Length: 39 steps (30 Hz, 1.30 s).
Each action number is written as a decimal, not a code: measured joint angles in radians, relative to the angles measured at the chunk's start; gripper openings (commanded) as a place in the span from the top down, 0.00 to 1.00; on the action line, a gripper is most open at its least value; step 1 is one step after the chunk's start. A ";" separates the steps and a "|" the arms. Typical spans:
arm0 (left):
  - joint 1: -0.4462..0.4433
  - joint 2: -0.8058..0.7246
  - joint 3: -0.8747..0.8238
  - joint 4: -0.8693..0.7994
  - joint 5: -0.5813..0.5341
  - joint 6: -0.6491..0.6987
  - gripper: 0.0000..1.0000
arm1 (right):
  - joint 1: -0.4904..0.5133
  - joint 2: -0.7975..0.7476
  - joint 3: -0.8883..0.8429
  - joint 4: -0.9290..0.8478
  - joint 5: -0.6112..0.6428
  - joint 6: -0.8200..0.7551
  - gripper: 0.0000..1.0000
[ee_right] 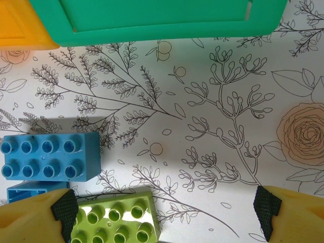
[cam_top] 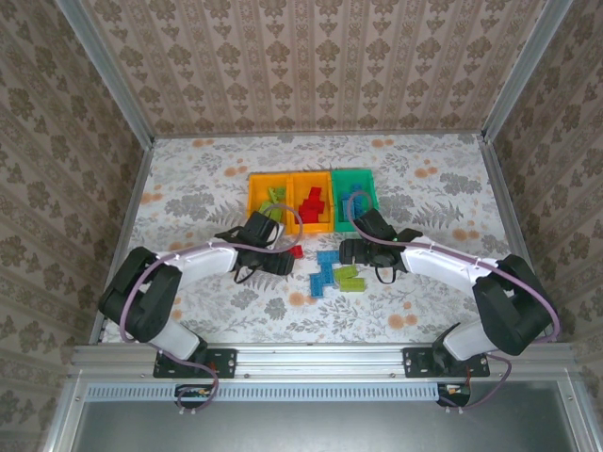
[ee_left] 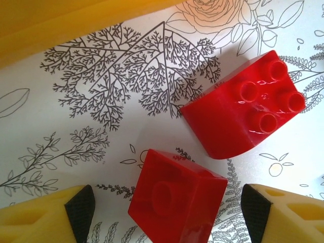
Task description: Sort the legos into containers by color
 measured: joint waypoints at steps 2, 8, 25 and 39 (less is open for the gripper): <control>0.001 0.004 0.003 0.002 0.000 0.001 0.28 | 0.000 0.007 0.003 0.000 0.000 0.000 0.07; 0.005 0.020 0.018 0.003 0.000 0.004 0.42 | 0.000 0.015 0.004 0.000 0.000 0.000 0.06; 0.006 -0.032 0.019 -0.002 0.004 -0.004 0.66 | 0.000 0.030 0.004 0.000 0.001 -0.001 0.06; 0.006 -0.080 0.018 -0.030 0.001 -0.021 0.57 | 0.000 0.030 0.005 0.000 0.001 -0.001 0.05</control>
